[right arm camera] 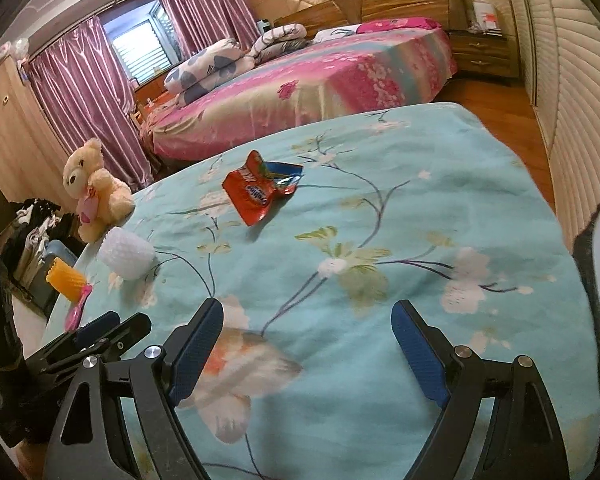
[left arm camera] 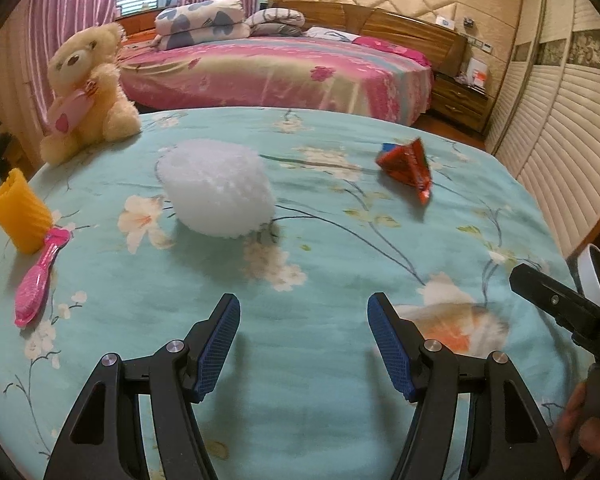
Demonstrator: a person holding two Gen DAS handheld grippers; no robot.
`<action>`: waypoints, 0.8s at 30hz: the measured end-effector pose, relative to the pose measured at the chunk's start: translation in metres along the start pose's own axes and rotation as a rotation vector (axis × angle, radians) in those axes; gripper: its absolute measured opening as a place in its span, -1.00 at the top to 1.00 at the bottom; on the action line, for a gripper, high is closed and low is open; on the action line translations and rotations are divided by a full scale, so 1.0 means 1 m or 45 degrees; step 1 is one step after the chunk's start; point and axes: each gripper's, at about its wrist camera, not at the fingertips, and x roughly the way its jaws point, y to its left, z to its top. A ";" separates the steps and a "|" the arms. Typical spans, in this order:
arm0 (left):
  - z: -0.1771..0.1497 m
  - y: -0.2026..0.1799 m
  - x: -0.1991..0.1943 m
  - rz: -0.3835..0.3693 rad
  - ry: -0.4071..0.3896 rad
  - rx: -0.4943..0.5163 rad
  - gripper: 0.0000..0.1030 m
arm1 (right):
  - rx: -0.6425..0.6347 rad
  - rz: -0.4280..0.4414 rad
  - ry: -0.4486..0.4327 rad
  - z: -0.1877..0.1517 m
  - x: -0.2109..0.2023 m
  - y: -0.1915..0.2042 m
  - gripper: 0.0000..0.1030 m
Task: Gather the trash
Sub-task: 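Move both open grippers back toward the white foam ball and red snack wrapper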
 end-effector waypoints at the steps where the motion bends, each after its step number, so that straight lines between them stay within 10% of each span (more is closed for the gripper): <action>1: 0.001 0.003 0.002 0.004 0.003 -0.010 -0.34 | -0.006 0.003 0.005 0.001 0.003 0.003 -0.70; 24: 0.040 0.046 0.041 0.109 0.001 -0.113 -0.50 | -0.065 0.024 0.080 0.040 0.067 0.035 -0.70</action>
